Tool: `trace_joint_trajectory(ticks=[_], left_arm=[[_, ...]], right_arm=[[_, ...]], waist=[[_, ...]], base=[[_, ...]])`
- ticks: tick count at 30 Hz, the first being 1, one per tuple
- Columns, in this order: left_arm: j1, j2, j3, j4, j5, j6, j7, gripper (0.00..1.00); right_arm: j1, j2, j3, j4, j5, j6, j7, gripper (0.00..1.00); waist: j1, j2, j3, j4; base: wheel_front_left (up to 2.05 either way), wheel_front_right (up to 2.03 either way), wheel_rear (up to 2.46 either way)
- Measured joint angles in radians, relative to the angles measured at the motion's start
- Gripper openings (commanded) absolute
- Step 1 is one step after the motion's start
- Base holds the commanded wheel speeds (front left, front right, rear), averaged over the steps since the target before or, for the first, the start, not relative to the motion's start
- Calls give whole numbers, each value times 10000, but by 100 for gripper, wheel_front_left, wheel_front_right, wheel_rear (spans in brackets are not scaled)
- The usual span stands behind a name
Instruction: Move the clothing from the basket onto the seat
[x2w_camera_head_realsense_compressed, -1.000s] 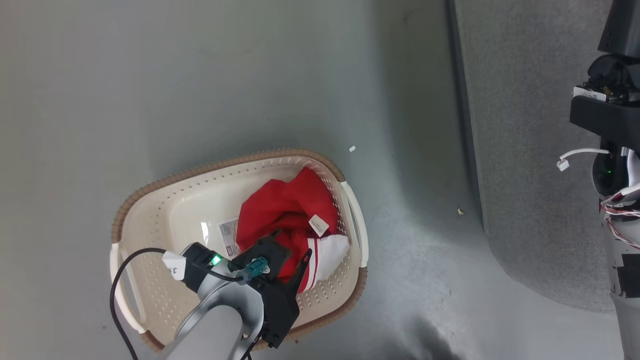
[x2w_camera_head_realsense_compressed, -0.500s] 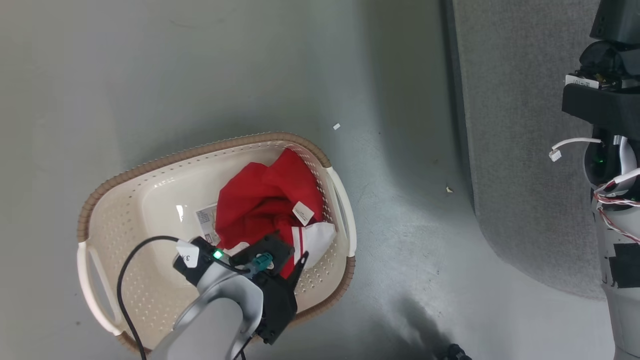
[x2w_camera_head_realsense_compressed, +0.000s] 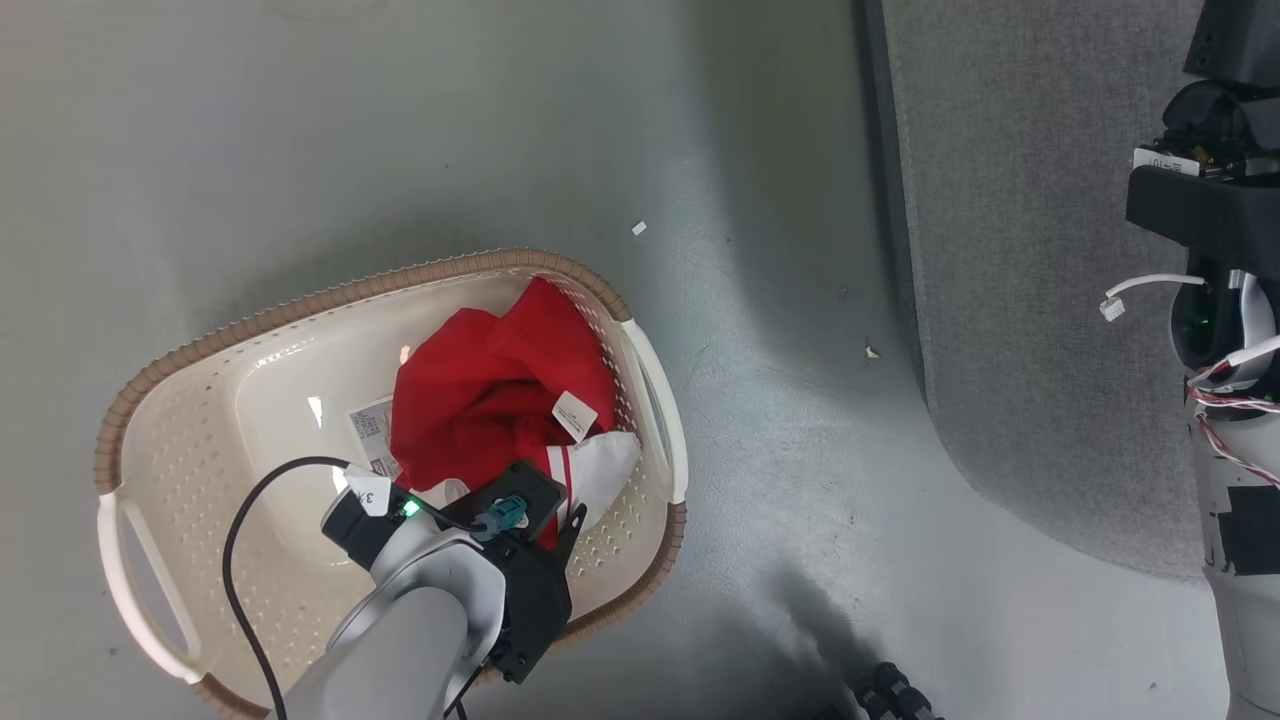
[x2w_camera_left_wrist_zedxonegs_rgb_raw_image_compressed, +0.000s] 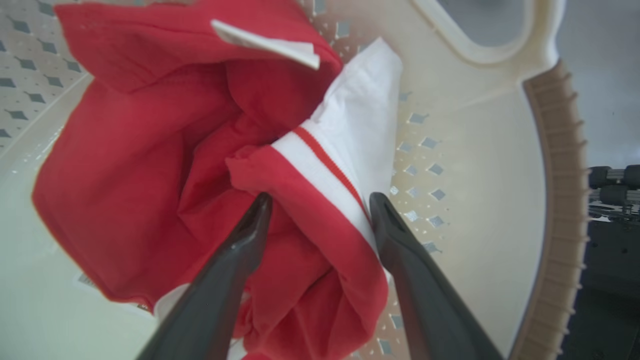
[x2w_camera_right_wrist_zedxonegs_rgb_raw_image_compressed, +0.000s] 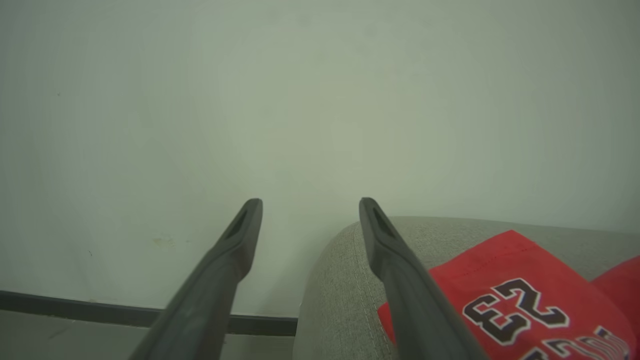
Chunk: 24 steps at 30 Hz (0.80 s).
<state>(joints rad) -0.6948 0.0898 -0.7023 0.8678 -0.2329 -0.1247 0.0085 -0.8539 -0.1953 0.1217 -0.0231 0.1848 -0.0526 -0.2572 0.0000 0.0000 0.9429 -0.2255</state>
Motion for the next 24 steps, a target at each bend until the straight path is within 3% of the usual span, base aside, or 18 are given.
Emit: trace_joint_trajectory(ticks=[1, 2, 3, 4, 5, 6, 24], left_arm=[[-1, 0, -27, 46, -25, 0, 0, 100], [-9, -6, -67, 84, -40, 0, 0, 85], [-23, -17, -107, 138, -44, -2, -2, 85], [-42, -31, -148, 196, -67, -2, -4, 25], [-57, -42, -184, 230, -98, -6, -17, 25], [-73, -46, -261, 251, -109, -27, -33, 0], [-130, -198, -874, 107, -748, -63, -1749, 0]], right_arm=[[2, 12, 13, 0, -4, 0, 0, 100], [3, 25, 17, 0, -4, 2, 0, 100], [5, 25, 13, 8, -4, 17, 0, 100], [6, 23, 8, 27, -4, 42, 0, 100], [6, 23, 4, 50, -4, 54, 0, 100], [8, 23, -6, 102, -6, 86, 0, 100], [487, -73, -174, 1338, -136, 297, 0, 100]], waist=[[0, 0, 12, -10], [0, 0, 23, -20], [1, 0, 32, -28], [1, 0, 39, -35], [1, 0, 40, -40], [1, 0, 30, -41], [-1, 0, -1229, 435]], base=[[0, 0, 0], [0, 0, 0], [0, 0, 0], [0, 0, 0], [0, 0, 0], [0, 0, 0], [0, 0, 0]])
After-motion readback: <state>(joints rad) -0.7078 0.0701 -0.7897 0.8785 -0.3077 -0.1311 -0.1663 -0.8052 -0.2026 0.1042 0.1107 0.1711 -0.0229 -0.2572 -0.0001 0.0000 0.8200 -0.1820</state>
